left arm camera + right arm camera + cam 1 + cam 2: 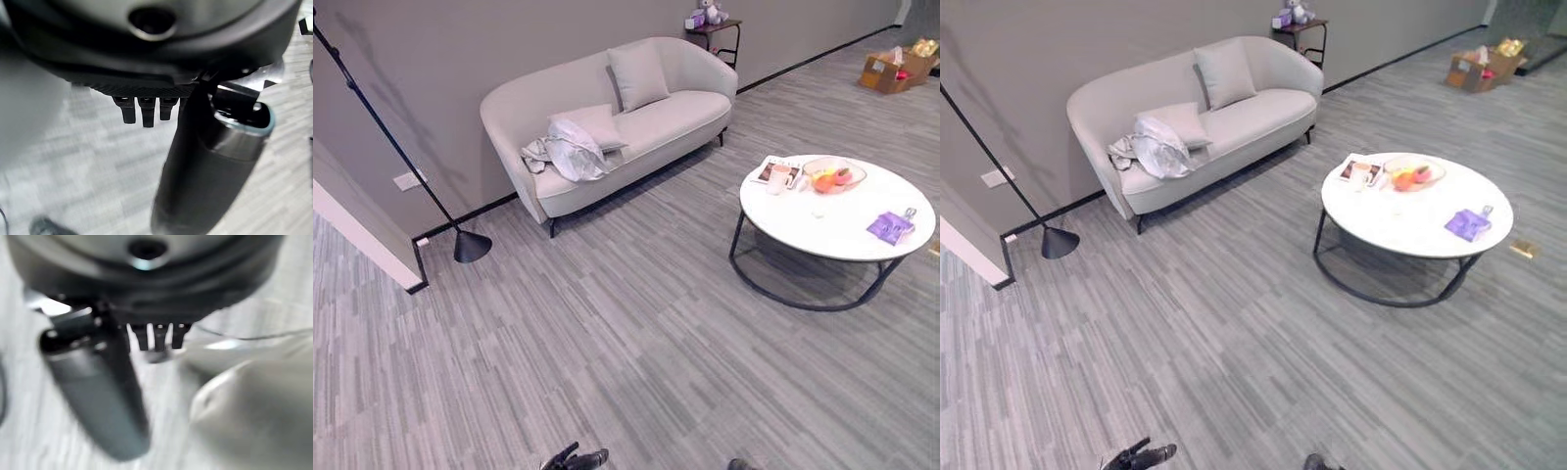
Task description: Hang the clothes on the sofa on the clothes rack.
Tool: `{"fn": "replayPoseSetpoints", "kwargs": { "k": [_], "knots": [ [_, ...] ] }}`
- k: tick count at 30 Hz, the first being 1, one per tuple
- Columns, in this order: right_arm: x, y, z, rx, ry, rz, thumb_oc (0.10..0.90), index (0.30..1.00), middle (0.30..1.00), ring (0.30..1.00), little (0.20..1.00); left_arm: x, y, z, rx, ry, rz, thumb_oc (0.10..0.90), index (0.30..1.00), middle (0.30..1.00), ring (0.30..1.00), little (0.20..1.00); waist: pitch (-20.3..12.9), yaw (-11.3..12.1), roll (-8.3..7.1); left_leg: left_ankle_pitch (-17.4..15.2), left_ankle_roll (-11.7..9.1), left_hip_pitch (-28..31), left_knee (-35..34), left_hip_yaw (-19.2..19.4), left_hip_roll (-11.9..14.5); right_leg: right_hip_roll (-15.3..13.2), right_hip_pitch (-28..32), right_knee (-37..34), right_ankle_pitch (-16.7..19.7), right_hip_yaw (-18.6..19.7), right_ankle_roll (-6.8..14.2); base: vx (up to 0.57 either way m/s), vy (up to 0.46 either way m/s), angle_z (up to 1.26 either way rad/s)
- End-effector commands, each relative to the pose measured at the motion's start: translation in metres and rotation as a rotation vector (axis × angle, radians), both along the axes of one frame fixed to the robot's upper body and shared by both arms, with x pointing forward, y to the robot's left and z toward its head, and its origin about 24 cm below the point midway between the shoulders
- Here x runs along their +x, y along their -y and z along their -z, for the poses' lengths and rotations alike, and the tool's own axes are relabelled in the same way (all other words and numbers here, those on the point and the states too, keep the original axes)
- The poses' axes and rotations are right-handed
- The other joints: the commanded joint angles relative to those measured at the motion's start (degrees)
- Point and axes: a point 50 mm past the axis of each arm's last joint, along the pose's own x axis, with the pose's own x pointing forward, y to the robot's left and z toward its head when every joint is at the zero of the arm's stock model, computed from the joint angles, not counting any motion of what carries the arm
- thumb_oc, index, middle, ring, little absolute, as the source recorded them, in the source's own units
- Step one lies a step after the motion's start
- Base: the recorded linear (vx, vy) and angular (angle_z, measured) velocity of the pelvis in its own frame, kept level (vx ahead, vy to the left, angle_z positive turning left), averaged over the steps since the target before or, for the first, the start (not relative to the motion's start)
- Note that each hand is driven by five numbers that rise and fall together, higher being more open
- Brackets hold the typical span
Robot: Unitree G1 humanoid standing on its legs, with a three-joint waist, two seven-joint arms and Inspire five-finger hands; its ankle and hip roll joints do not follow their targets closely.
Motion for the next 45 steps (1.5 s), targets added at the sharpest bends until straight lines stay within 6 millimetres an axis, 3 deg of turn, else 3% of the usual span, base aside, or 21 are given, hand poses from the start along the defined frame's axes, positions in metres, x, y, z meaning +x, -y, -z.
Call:
{"fn": "replayPoseSetpoints", "kwargs": {
  "k": [1,4,5,7,8,9,11,14,17,20,23,27,28,29,30,34,36,37,38,43,45],
  "knots": [
    [-0.022,-0.017,0.008,0.02,-0.092,-0.024,0.8,0.9,0.9,0.9,0.9,-0.003,-0.007,0.0,0.018,-0.011,-0.049,0.8,0.9,0.9,0.9,0.9,1.32,1.01,-1.6,-5.63,4.44,-1.15,3.52,0.59,-2.72,1.5,3.4,-3.75,-1.65,3.82,1.22,0.24,-0.538,0.2],
    [-0.016,-0.02,0.008,-0.013,-0.099,-0.158,0.8,0.9,0.9,0.9,0.9,0.004,-0.011,-0.002,0.026,0.016,-0.115,0.8,0.9,0.9,0.9,0.9,3.18,2.68,-4.05,0.97,6.68,-8.43,18.68,2.09,0.56,4.48,8.64,-4.63,-5.74,1.59,-2.82,0.23,-0.516,0.08],
    [-0.013,-0.02,0.008,-0.022,-0.098,-0.192,0.8,0.9,0.9,0.9,0.9,0.006,-0.013,-0.003,0.027,0.027,-0.127,0.8,0.9,0.9,0.9,0.9,3.7,3.29,-4.52,-1.04,7.76,-9.88,20.81,2.88,-0.39,4.82,9.41,-4.63,-6.81,1.87,-3.27,0.24,-0.481,0.01],
    [-0.012,-0.021,0.008,-0.023,-0.095,-0.227,0.8,0.9,0.9,0.9,0.9,0.008,-0.014,-0.003,0.029,0.035,-0.135,0.8,0.9,0.9,0.9,0.9,4.16,4.02,-4.99,-4.01,8.58,-12.45,23.09,2.07,-3.8,4.82,9.97,-4.63,-7.42,2.3,-3.4,0.16,-0.179,0.12],
    [-0.004,-0.024,0.007,-0.031,-0.074,-0.305,0.8,0.9,0.9,0.9,0.9,0.01,-0.02,-0.005,0.034,0.051,-0.162,0.8,0.9,0.9,0.9,0.9,4.66,5.75,-5.78,-10.73,10.52,-19.18,22.73,2.4,-12.17,4.81,11.35,-4.63,-8.5,3.1,-3.08,0.16,-0.114,0.09],
    [-0.004,-0.024,0.007,-0.031,-0.074,-0.305,0.8,0.9,0.9,0.9,0.9,0.01,-0.021,-0.005,0.034,0.051,-0.162,0.8,0.9,0.9,0.9,0.9,4.64,5.73,-5.75,-10.87,10.56,-19.26,22.9,2.39,-12.14,4.83,11.35,-4.63,-8.52,3.09,-3.05,0.24,-0.143,-0.05],
    [0.004,-0.03,0.006,-0.031,-0.043,-0.342,0.8,0.9,0.9,0.9,0.9,0.007,-0.027,-0.005,0.038,0.046,-0.221,0.8,0.9,0.9,0.9,0.9,4.46,6.79,-5.63,-13.21,11.99,-20.25,14.77,6.24,-15.11,5.22,12.13,-4.63,-9.63,2.81,-2.28,0.22,-0.02,0.01],
    [0.02,-0.047,0.006,-0.034,-0.002,-0.459,0.8,0.9,0.9,0.9,0.9,-0.003,-0.031,-0.003,0.028,0.011,-0.338,0.8,0.9,0.9,0.9,0.9,3.65,10.51,-4.2,-3.65,9.99,-24.89,-4.29,7.37,-17.24,8.33,16.03,-4.63,-13.27,2.84,-2.26,0.46,0.004,0.24],
    [0.035,-0.071,0.004,-0.008,0.056,-0.578,0.8,0.9,0.9,0.9,0.9,-0.014,-0.034,-0.001,0.027,-0.034,-0.442,0.8,0.9,0.9,0.9,0.9,4.0,12.22,-5.14,-2.3,8.82,-29.05,-6.86,6.58,-16.67,9.38,19.85,-4.63,-15.39,4.45,-2.87,0.45,0.01,0.08],
    [0.031,-0.101,0.006,0.042,0.078,-0.74,0.8,0.9,0.9,0.9,0.9,-0.027,-0.043,0.0,0.046,-0.064,-0.542,0.8,0.9,0.9,0.9,0.9,2.21,13.14,-7.18,-0.24,11.25,-25.0,-5.36,7.54,-17.27,8.34,23.04,-1.32,-16.86,6.37,-1.96,0.67,0.113,-0.55],
    [0.02,-0.103,0.009,0.064,0.051,-0.741,0.8,0.9,0.9,0.9,0.9,-0.017,-0.047,-0.003,0.09,-0.035,-0.411,0.8,0.9,0.9,0.9,0.9,0.4,12.69,-8.99,-2.85,13.49,-21.29,-5.94,9.06,-19.88,4.72,21.82,6.96,-11.35,5.71,1.52,0.49,0.185,0.01],
    [0.031,-0.096,0.006,0.04,0.08,-0.672,0.8,0.9,0.9,0.9,0.9,0.005,-0.055,-0.009,0.164,0.012,-0.202,0.8,0.9,0.9,0.9,0.9,0.53,10.4,-8.27,-8.73,17.55,-14.27,-6.86,10.11,-23.43,-1.86,13.69,29.65,2.43,4.27,6.4,0.37,0.237,-0.09],
    [0.032,-0.096,0.006,0.04,0.08,-0.672,0.8,0.9,0.9,0.9,0.9,0.006,-0.055,-0.009,0.163,0.012,-0.202,0.8,0.9,0.9,0.9,0.9,0.45,10.48,-8.12,-8.68,17.53,-14.38,-6.86,10.16,-23.25,-1.68,13.59,29.51,2.6,4.32,6.34,0.35,0.232,0.33],
    [0.042,-0.099,0.003,0.033,0.123,-0.648,0.8,0.9,0.9,0.9,0.9,0.015,-0.058,-0.012,0.182,0.028,-0.149,0.8,0.9,0.9,0.9,0.9,1.36,8.13,-6.98,-11.67,18.89,-10.52,-6.86,9.55,-23.99,-4.71,8.21,39.42,3.7,2.87,6.02,0.35,0.175,0.3],
    [0.049,-0.102,0.0,0.034,0.161,-0.638,0.8,0.9,0.9,0.9,0.9,0.019,-0.059,-0.013,0.186,0.035,-0.143,0.8,0.9,0.9,0.9,0.9,1.97,6.96,-6.0,-12.83,18.82,-8.95,-6.86,8.61,-23.49,-4.52,4.5,42.29,0.06,2.64,4.2,0.49,0.16,0.19],
    [0.079,-0.106,-0.018,0.006,0.32,-0.624,0.8,0.9,0.9,0.9,0.9,0.024,-0.052,-0.014,0.171,0.056,-0.112,0.8,0.9,0.9,0.9,0.9,4.25,3.26,-4.07,-15.22,16.97,-4.14,-6.86,6.5,-22.3,-1.46,-0.96,27.92,-5.74,1.18,1.66,0.36,-0.115,0.28],
    [0.093,-0.1,-0.029,-0.039,0.392,-0.617,0.8,0.9,0.9,0.9,0.9,0.017,-0.047,-0.01,0.161,0.031,-0.101,0.8,0.9,0.9,0.9,0.9,4.38,1.97,-3.96,-17.68,15.26,-1.88,-6.86,5.51,-21.67,-2.87,-2.69,12.05,-3.62,2.34,2.21,0.36,-0.239,0.19],
    [0.093,-0.1,-0.029,-0.039,0.392,-0.617,0.8,0.9,0.9,0.9,0.9,0.017,-0.047,-0.01,0.161,0.031,-0.101,0.8,0.9,0.9,0.9,0.9,4.38,1.97,-3.96,-17.68,15.26,-1.88,-6.86,5.51,-21.67,-2.87,-2.69,12.05,-3.62,2.34,2.21,0.59,-0.33,0.35],
    [0.103,-0.09,-0.04,-0.124,0.44,-0.662,0.8,0.9,0.9,0.9,0.9,0.012,-0.044,-0.009,0.172,0.013,-0.094,0.8,0.9,0.9,0.9,0.9,4.69,0.04,-4.38,-20.74,13.9,1.41,-6.86,2.43,-21.0,-4.36,-4.92,-1.22,2.97,9.63,4.98,0.58,-0.283,0.39],
    [0.106,-0.062,-0.058,-0.293,0.479,-0.747,0.8,0.9,0.9,0.9,0.9,0.009,-0.048,-0.009,0.194,0.021,-0.067,0.8,0.9,0.9,0.9,0.9,3.66,-0.99,-5.44,-24.45,11.95,6.82,-6.86,-1.29,-18.84,-7.32,-5.15,-3.73,7.66,13.77,7.63,0.6,-0.355,0.98],
    [0.111,-0.047,-0.065,-0.4,0.466,-0.819,0.8,0.9,0.9,0.9,0.9,0.002,-0.051,-0.009,0.197,0.012,-0.11,0.8,0.9,0.9,0.9,0.9,2.29,-1.03,-4.35,-20.92,9.71,9.39,-6.84,-2.76,-12.67,-3.19,-5.38,0.16,5.66,13.45,6.46,0.54,-0.516,0.81]
  ]
}}
